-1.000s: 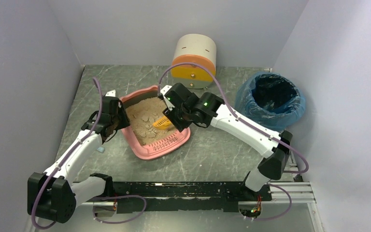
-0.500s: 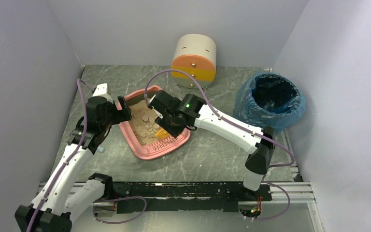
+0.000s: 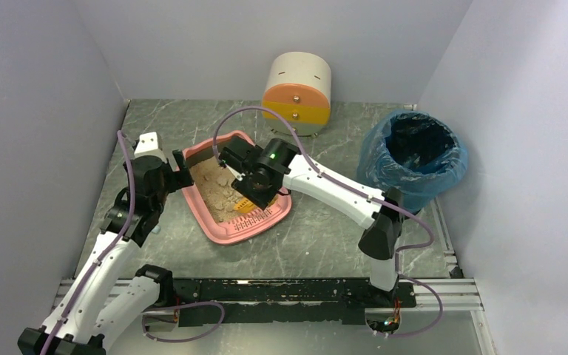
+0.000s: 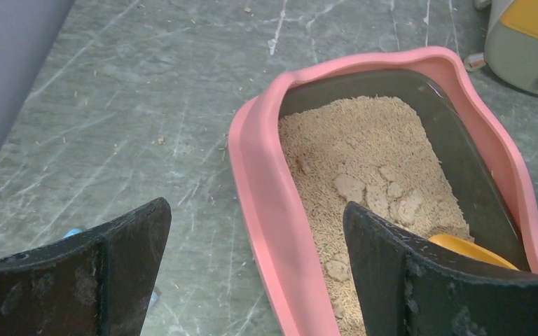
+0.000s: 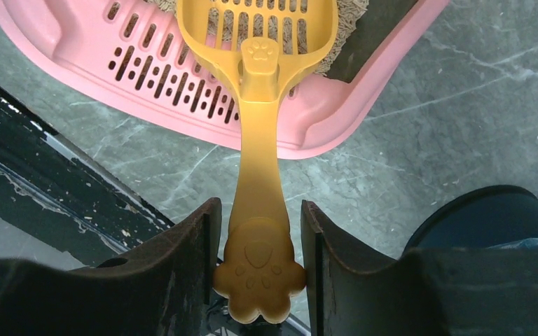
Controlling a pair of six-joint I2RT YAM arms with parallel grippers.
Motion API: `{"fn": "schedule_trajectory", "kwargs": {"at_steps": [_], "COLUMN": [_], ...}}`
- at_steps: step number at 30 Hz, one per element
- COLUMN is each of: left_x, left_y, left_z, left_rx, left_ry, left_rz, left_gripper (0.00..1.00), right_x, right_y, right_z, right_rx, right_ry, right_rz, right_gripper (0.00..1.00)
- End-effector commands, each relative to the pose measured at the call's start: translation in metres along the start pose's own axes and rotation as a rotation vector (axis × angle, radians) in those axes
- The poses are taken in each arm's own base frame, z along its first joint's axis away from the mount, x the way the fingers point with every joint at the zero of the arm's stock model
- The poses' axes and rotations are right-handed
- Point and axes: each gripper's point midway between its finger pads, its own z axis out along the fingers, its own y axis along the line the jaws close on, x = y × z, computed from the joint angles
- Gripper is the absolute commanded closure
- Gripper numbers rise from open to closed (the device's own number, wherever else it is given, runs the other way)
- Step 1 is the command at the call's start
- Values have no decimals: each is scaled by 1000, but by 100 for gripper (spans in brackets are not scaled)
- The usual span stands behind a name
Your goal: Clean the litter box
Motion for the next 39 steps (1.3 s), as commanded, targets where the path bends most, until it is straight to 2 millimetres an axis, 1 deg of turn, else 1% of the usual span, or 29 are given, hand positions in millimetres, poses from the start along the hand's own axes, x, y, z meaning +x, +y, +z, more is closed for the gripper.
{"fn": "schedule_trajectory", "kwargs": {"at_steps": [1,5,7,9,12,14,18,21,26,30,32,36,39], "left_x": [-11,-14,-15,-16,-16,-16,-14,-13,-10,-9,-9,-9,-9], "left_y": [10,14,14,14,14,11,11,9,8,7,8,8,7], "left_z": [-4,-8,-9,-10,-11,-11,-10,-10,-7,-7,-8,-8,-7], "left_rx": [-51,-62,-60,-59,-58,-37,-33,-25,-21,-13,-16,-14,-12], "left_ry": [-46,-63,-68,-74,-77,-78,-73,-71,-62,-63,-64,-67,-64], "left_rz": [28,24,24,22,20,28,33,32,40,42,43,42,45], "left_gripper": [3,3,3,3,3,4,4,4,4,5,5,5,5], "right_x": [-4,-8,-14,-26,-40,-49,-56,-54,-40,-25,-22,-23,-26], "right_y": [5,8,8,7,2,0,-8,-14,-23,-23,-23,-22,-16], "right_z": [-2,9,13,12,16,18,20,17,7,7,7,8,18], "right_rx": [-35,-39,-32,-26,-9,-2,35,52,95,103,105,94,66], "right_ry": [8,21,14,-22,-75,-110,-146,-165,-144,-110,-105,-119,-134], "right_rz": [-25,-28,-27,-21,-3,14,52,83,120,129,136,135,124], "right_gripper": [100,100,100,100,100,100,100,100,100,100,100,100,100]}}
